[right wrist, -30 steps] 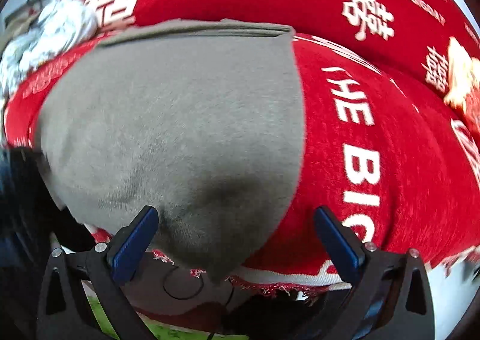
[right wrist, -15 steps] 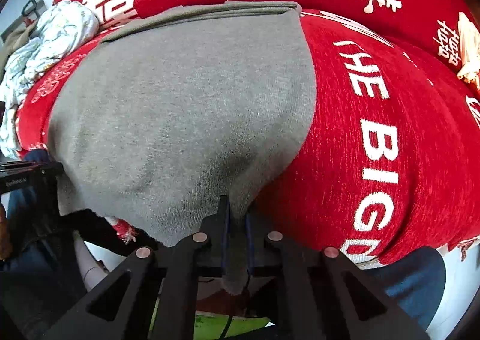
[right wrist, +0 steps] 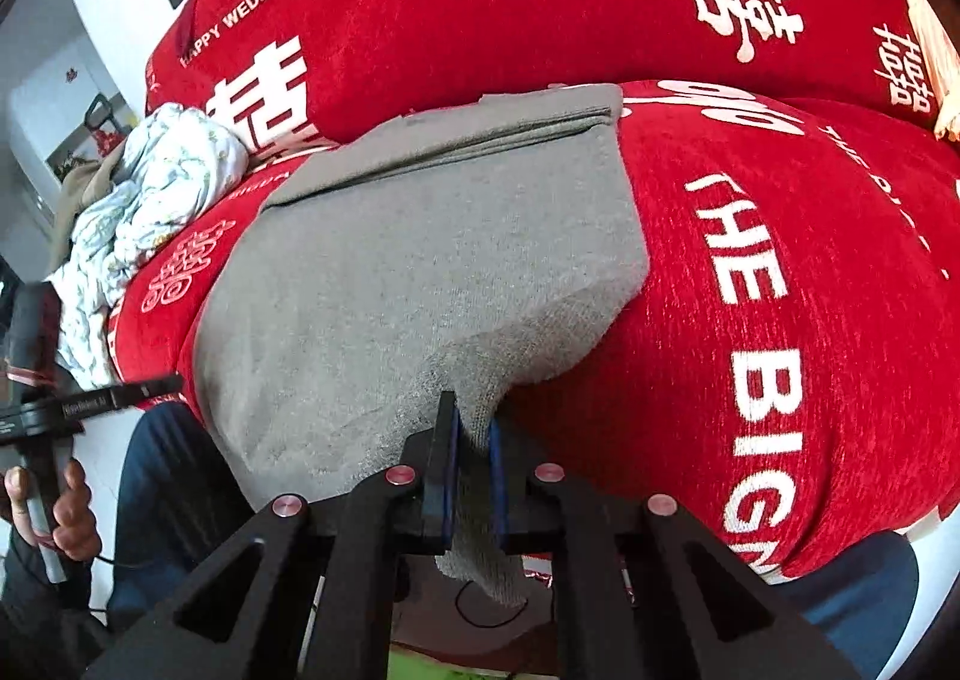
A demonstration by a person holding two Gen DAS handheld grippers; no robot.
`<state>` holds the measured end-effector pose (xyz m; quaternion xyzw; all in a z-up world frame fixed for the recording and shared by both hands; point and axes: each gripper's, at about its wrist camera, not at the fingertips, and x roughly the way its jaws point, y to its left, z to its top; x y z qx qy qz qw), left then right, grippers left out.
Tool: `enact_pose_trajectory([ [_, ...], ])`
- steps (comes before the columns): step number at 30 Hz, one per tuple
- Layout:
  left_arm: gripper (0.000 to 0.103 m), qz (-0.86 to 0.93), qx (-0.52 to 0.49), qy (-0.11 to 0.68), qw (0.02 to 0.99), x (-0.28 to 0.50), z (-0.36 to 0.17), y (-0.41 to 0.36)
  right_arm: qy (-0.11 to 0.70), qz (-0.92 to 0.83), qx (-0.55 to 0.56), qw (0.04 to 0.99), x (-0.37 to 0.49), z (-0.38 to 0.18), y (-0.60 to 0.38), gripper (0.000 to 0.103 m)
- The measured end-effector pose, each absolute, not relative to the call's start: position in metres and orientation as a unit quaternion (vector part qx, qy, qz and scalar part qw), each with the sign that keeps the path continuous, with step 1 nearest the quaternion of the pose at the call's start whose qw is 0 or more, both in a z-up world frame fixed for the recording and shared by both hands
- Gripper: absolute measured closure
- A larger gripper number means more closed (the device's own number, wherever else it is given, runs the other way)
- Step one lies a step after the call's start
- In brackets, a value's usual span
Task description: Fold small clothes
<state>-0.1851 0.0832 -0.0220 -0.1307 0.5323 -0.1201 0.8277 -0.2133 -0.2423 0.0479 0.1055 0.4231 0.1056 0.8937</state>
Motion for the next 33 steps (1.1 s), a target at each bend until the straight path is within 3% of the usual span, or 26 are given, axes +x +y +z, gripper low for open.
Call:
enact_pose_trajectory([
  [1, 0.0, -0.112, -0.138, 0.544, 0.82, -0.186, -0.031, 0.081, 0.425, 0.108, 0.103, 0.893, -0.216, 0.046, -0.243, 0.093],
  [5, 0.002, -0.093, -0.202, 0.559, 0.799, -0.192, -0.066, 0.086, 0.432, 0.106, 0.106, 0.89, -0.215, 0.038, -0.244, 0.093],
  [13, 0.002, -0.084, -0.217, 0.603, 0.763, -0.173, -0.104, 0.077, 0.432, 0.105, 0.103, 0.89, -0.213, 0.034, -0.244, 0.093],
  [16, 0.066, -0.114, -0.209, 0.604, 0.761, -0.176, -0.098, 0.069, 0.43, 0.104, 0.1, 0.891, -0.214, 0.035, -0.241, 0.093],
  [17, 0.094, -0.122, -0.203, 0.596, 0.767, -0.181, -0.09, 0.069, 0.428, 0.104, 0.099, 0.892, -0.215, 0.036, -0.24, 0.093],
  [25, 0.094, -0.148, -0.173, 0.482, 0.846, -0.21, -0.003, 0.074, 0.401, 0.113, 0.134, 0.899, -0.218, 0.055, -0.251, 0.093],
  [29, 0.094, -0.138, -0.159, 0.418, 0.884, -0.181, 0.047, 0.073, 0.378, 0.099, 0.145, 0.909, -0.203, 0.068, -0.255, 0.093],
  [33, 0.094, -0.11, -0.135, 0.397, 0.901, -0.125, 0.057, 0.068, 0.363, 0.077, 0.173, 0.912, -0.166, 0.071, -0.263, 0.093],
])
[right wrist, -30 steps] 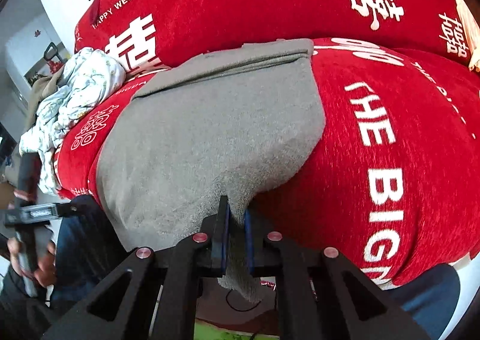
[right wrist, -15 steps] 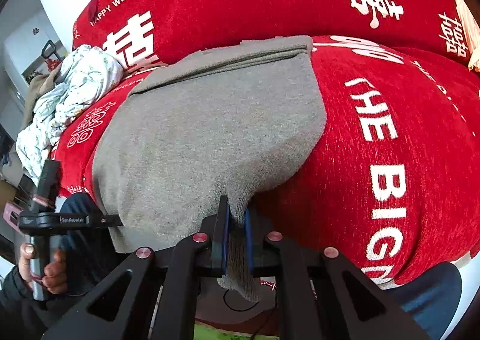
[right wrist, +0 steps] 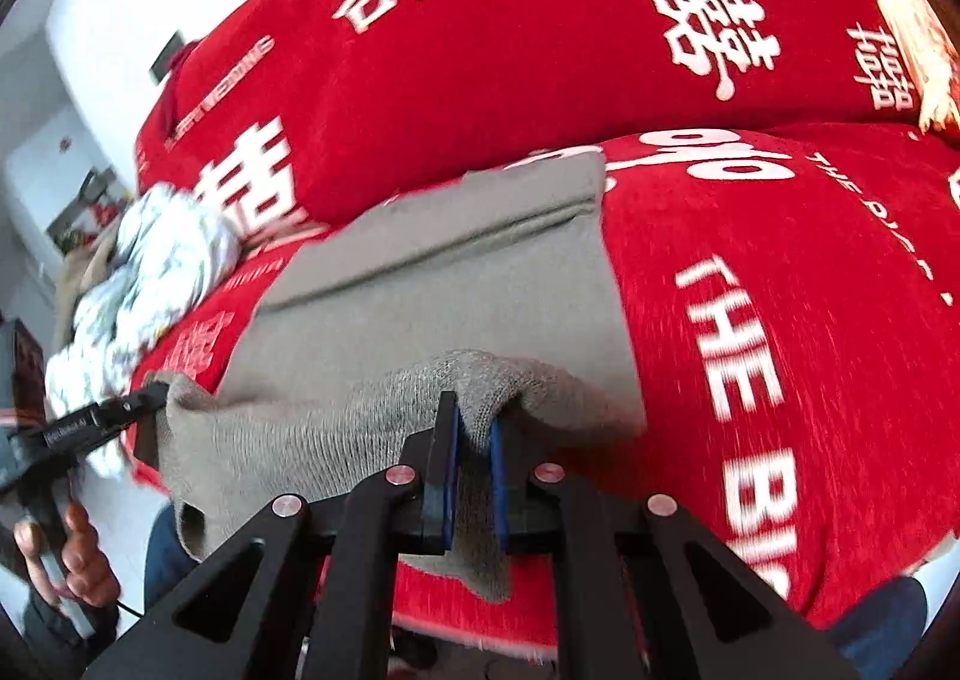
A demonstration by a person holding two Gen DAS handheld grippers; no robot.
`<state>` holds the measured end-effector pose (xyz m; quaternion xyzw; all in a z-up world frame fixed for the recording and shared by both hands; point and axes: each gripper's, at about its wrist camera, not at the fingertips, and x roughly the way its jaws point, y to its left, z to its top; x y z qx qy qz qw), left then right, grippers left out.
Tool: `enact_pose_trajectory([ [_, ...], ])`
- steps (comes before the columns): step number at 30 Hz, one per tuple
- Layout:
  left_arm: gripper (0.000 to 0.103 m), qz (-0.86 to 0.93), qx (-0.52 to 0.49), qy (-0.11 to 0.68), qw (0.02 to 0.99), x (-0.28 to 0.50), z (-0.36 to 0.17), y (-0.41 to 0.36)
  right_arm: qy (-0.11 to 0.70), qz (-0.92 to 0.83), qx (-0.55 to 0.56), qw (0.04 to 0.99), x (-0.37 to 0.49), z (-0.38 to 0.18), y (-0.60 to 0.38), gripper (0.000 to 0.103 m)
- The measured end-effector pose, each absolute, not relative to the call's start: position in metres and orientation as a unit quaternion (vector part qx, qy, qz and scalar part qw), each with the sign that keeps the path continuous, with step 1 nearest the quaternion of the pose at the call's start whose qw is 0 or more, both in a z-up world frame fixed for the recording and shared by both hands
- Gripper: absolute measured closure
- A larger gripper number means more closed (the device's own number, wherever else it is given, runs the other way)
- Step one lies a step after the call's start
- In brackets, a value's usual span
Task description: Fold small clothes
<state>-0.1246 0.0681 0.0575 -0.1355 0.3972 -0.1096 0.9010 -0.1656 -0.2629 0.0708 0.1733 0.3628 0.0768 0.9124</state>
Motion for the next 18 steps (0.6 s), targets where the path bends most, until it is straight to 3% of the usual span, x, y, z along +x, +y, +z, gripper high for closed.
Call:
enact_pose_trajectory([
  [7, 0.094, -0.097, -0.193, 0.475, 0.853, -0.072, -0.003, 0.071, 0.398, 0.058, 0.164, 0.901, -0.115, 0.043, -0.261, 0.089],
  [8, 0.089, -0.106, -0.211, 0.476, 0.847, -0.072, -0.009, 0.076, 0.4, 0.059, 0.169, 0.899, -0.115, 0.04, -0.263, 0.089],
  [9, 0.074, -0.115, -0.228, 0.474, 0.843, -0.075, -0.011, 0.081, 0.399, 0.062, 0.178, 0.897, -0.116, 0.038, -0.265, 0.086],
  [10, 0.06, -0.127, -0.248, 0.475, 0.835, -0.078, -0.014, 0.085, 0.396, 0.07, 0.19, 0.896, -0.118, 0.037, -0.268, 0.078],
  [11, 0.032, -0.143, -0.268, 0.472, 0.828, -0.081, -0.015, 0.089, 0.392, 0.075, 0.199, 0.895, -0.121, 0.035, -0.269, 0.063],
  [12, 0.017, -0.153, -0.283, 0.464, 0.825, -0.086, -0.014, 0.091, 0.386, 0.078, 0.218, 0.893, -0.127, 0.032, -0.272, 0.055],
  [13, 0.016, -0.149, -0.29, 0.453, 0.83, -0.092, -0.013, 0.094, 0.38, 0.079, 0.229, 0.893, -0.13, 0.03, -0.273, 0.042],
  [18, 0.017, -0.143, -0.264, 0.451, 0.841, -0.096, -0.014, 0.078, 0.359, 0.076, 0.237, 0.9, -0.142, 0.024, -0.269, 0.04],
])
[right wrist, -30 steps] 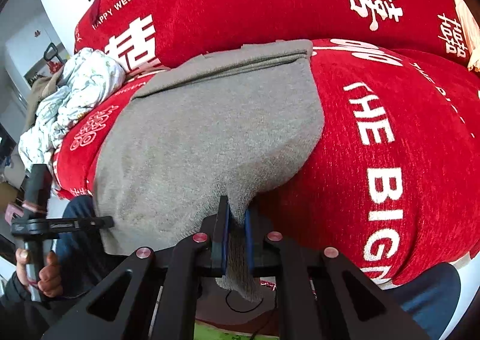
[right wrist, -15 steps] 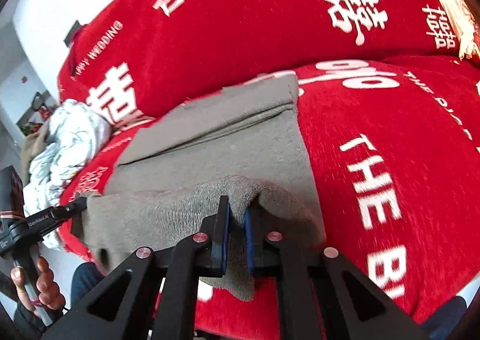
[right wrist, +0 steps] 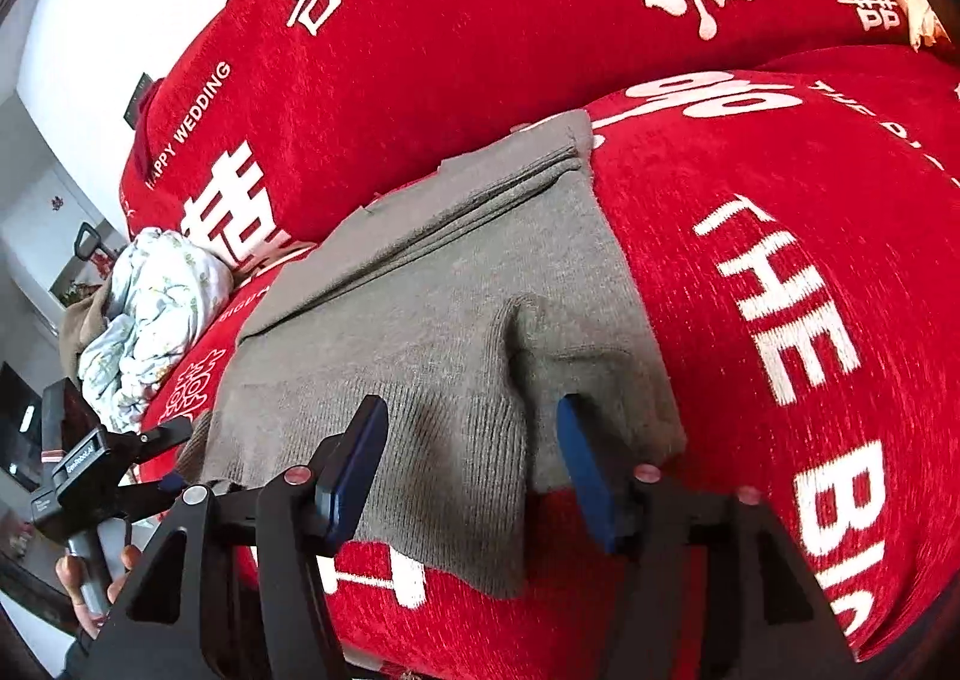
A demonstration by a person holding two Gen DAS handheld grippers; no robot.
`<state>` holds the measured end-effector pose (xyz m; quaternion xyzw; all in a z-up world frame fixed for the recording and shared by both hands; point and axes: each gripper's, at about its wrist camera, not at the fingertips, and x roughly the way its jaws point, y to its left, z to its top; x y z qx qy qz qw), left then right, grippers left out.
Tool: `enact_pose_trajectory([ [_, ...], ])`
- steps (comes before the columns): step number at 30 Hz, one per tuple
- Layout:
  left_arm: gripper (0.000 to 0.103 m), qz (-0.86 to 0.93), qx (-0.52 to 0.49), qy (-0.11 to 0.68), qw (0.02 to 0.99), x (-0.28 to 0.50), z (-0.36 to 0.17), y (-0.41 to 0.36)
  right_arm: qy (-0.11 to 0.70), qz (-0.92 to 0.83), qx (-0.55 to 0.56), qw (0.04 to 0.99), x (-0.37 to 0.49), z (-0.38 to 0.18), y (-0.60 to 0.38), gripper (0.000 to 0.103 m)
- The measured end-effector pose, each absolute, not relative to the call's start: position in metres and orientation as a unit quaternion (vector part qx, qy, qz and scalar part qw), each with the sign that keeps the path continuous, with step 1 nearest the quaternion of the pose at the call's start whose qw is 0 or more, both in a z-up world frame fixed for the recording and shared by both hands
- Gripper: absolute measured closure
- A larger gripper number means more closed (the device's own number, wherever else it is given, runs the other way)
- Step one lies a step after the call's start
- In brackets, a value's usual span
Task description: Fold small clothes
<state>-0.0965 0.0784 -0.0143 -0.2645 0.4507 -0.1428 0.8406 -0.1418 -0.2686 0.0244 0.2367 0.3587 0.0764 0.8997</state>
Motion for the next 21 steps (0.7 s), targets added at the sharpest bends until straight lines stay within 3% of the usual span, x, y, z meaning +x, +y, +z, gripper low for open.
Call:
enact_pose_trajectory([
  [1, 0.02, -0.143, -0.267, 0.451, 0.84, -0.096, -0.015, 0.073, 0.358, 0.076, 0.235, 0.9, -0.142, 0.024, -0.267, 0.041],
  [2, 0.037, -0.144, -0.267, 0.45, 0.84, -0.095, -0.016, 0.071, 0.359, 0.08, 0.232, 0.9, -0.141, 0.024, -0.264, 0.048],
  [3, 0.064, -0.147, -0.261, 0.451, 0.841, -0.094, -0.015, 0.064, 0.362, 0.085, 0.223, 0.901, -0.14, 0.025, -0.259, 0.056],
  [4, 0.074, -0.146, -0.243, 0.457, 0.843, -0.092, -0.014, 0.057, 0.368, 0.086, 0.211, 0.901, -0.139, 0.025, -0.255, 0.079],
  [5, 0.089, -0.146, -0.232, 0.46, 0.845, -0.091, -0.014, 0.054, 0.376, 0.085, 0.2, 0.901, -0.138, 0.024, -0.253, 0.088],
  [21, 0.091, -0.143, -0.216, 0.353, 0.899, -0.085, 0.083, 0.058, 0.294, 0.107, 0.193, 0.93, -0.124, 0.11, -0.26, 0.09],
])
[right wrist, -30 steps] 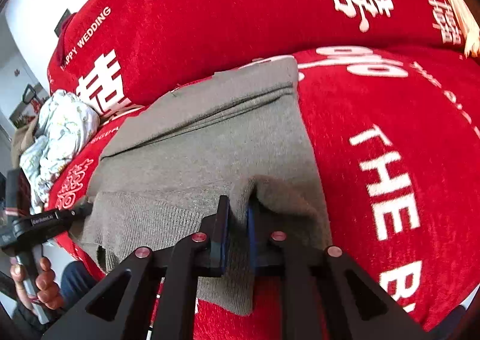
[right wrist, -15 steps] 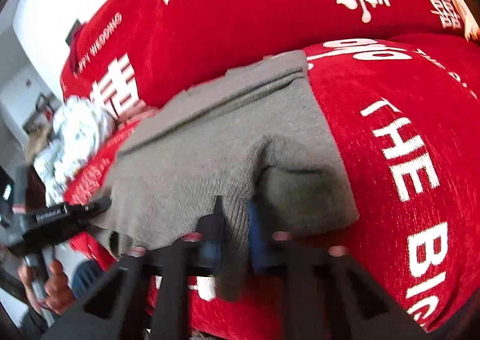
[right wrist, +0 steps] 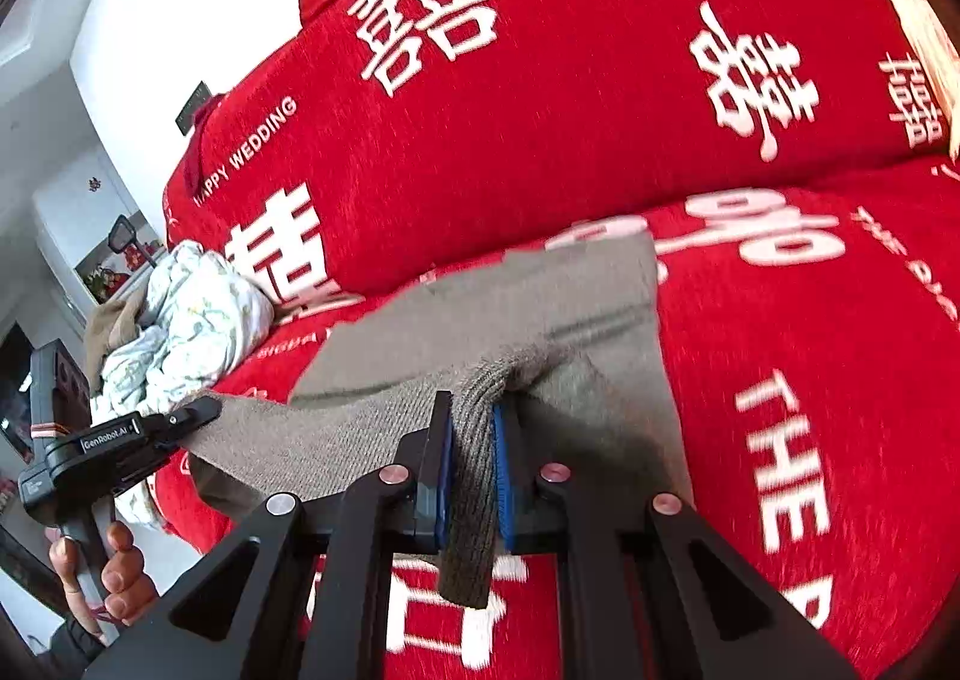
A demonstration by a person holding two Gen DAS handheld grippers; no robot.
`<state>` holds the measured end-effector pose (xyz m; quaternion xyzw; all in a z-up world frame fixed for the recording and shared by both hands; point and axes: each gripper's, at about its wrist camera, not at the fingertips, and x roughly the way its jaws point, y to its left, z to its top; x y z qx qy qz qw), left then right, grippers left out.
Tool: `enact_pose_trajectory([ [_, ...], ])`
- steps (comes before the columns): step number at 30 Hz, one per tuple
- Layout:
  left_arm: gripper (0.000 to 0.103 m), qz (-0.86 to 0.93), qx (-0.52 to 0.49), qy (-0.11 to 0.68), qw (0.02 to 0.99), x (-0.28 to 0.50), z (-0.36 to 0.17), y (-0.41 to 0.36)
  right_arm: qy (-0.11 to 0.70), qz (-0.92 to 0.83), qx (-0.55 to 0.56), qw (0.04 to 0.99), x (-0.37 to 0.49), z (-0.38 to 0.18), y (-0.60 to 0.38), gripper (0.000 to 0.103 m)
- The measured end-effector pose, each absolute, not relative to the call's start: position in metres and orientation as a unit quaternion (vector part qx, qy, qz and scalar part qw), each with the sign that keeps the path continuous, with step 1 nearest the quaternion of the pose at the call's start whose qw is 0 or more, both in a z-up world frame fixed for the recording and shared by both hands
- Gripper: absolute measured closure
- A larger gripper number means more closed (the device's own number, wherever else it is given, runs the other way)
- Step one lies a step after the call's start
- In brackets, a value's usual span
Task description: Fold small clothes
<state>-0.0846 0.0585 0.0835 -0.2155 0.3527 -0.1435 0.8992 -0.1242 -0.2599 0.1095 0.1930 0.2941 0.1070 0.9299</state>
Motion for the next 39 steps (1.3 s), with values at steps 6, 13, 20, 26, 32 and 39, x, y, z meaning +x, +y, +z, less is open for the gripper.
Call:
enact_pose_trajectory([
  [6, 0.091, -0.153, -0.22, 0.346, 0.899, -0.066, 0.1, 0.057, 0.288, 0.102, 0.203, 0.93, -0.107, 0.127, -0.267, 0.09],
  [13, 0.092, -0.153, -0.21, 0.343, 0.902, -0.045, 0.119, 0.059, 0.287, 0.1, 0.2, 0.931, -0.079, 0.143, -0.266, 0.09],
  [20, 0.092, -0.15, -0.194, 0.347, 0.905, -0.021, 0.129, 0.059, 0.286, 0.099, 0.198, 0.932, -0.056, 0.153, -0.264, 0.09],
  [26, 0.092, -0.15, -0.171, 0.348, 0.909, -0.001, 0.137, 0.049, 0.288, 0.089, 0.203, 0.932, -0.038, 0.156, -0.267, 0.09],
  [32, 0.091, -0.148, -0.153, 0.351, 0.912, 0.021, 0.141, 0.04, 0.291, 0.078, 0.204, 0.931, -0.019, 0.156, -0.271, 0.09],
  [39, 0.091, -0.147, -0.14, 0.361, 0.91, 0.049, 0.137, 0.029, 0.303, 0.056, 0.206, 0.929, 0.009, 0.149, -0.278, 0.09],
])
